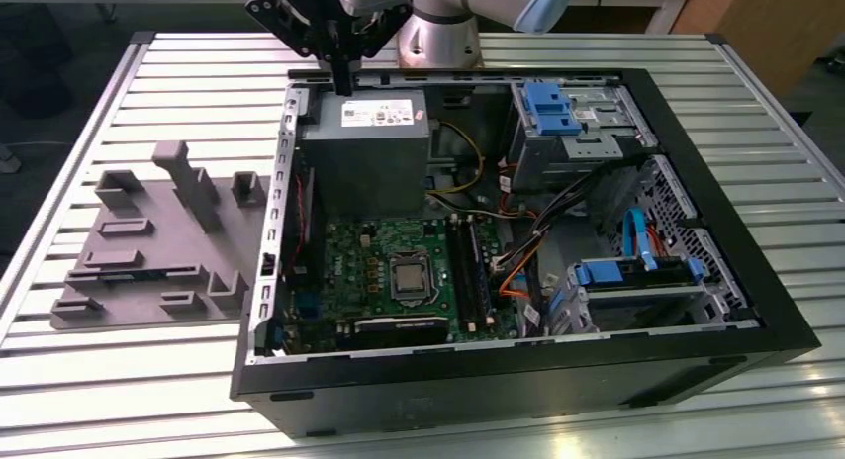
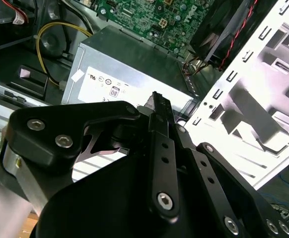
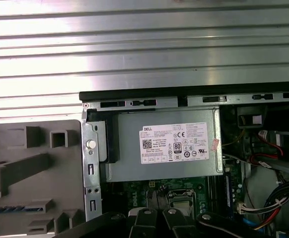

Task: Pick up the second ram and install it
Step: 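Reach for the second ram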

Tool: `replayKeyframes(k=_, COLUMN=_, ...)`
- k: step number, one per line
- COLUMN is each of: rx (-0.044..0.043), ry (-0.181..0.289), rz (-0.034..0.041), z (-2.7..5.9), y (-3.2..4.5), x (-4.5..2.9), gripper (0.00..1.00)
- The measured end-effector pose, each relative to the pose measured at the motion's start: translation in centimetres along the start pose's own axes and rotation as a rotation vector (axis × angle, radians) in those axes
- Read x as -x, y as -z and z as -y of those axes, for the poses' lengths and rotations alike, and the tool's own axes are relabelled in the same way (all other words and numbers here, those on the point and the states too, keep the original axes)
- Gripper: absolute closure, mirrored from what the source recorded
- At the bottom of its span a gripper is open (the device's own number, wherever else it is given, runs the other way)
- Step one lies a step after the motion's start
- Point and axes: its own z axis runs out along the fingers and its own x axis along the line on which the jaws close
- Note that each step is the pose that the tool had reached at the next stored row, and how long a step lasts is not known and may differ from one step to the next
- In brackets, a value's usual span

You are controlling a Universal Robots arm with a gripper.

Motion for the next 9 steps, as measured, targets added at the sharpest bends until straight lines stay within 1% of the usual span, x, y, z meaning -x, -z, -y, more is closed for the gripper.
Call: replayKeyframes(k=9, rx=0.0000, ry=0.000, rz=0.0000, z=0.02, y=0.00, x=-0.26, gripper=0.89)
